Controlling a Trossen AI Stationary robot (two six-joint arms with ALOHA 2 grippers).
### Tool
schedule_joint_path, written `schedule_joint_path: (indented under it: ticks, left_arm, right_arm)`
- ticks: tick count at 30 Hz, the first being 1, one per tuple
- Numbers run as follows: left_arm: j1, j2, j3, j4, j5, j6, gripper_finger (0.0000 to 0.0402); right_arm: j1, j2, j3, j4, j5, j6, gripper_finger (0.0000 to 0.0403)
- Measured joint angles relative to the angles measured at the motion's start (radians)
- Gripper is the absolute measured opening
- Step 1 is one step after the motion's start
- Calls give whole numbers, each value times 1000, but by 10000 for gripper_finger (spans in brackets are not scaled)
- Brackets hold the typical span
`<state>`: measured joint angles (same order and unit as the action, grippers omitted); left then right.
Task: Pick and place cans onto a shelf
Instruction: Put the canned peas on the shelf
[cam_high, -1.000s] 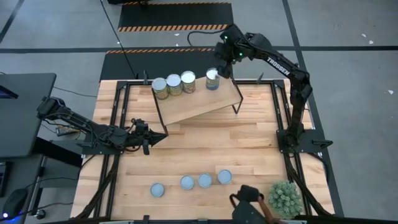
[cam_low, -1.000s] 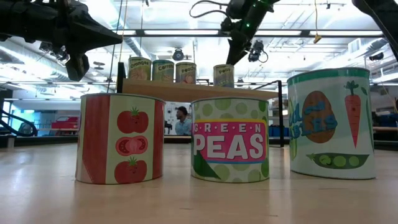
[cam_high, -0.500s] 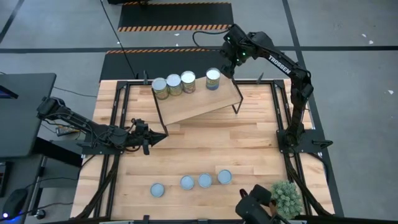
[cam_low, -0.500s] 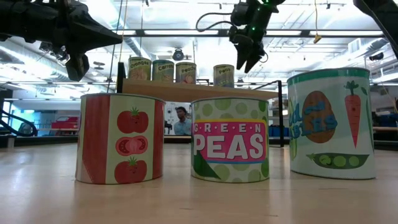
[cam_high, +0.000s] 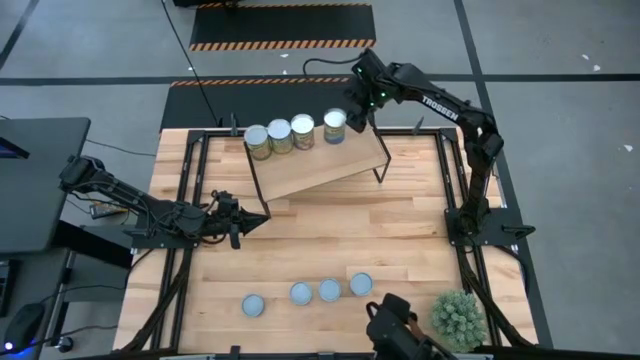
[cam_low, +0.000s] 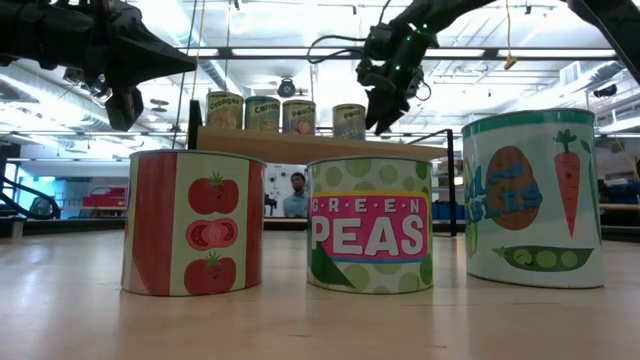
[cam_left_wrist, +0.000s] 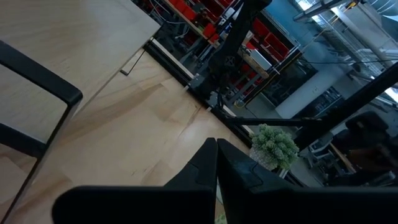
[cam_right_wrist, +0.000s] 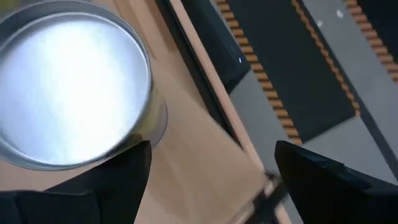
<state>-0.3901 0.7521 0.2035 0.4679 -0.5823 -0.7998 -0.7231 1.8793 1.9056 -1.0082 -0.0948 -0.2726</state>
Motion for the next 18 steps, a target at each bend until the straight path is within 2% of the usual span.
schedule_joint_path:
  ticks: [18]
  left_arm:
    - [0, 0, 0, -1, 0, -1, 16]
  right_arm:
    - [1, 0, -47, 263, -64, -91, 348]
